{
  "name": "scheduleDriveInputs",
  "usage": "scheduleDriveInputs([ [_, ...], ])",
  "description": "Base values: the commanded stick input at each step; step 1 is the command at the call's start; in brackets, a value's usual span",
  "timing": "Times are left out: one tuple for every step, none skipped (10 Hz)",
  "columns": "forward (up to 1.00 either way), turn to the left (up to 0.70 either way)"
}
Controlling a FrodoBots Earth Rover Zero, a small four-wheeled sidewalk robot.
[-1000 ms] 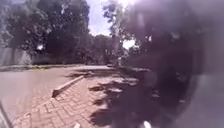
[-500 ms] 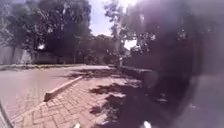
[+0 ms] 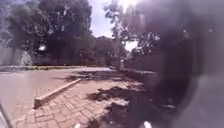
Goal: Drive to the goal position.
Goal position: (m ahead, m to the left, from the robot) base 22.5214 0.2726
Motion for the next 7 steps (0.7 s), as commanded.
scheduleDriveInputs([
  [0.70,0.00],
  [0.70,0.00],
  [0.70,0.00],
  [0.70,0.00],
  [0.70,0.00],
  [0.70,0.00],
  [0.70,0.00],
])
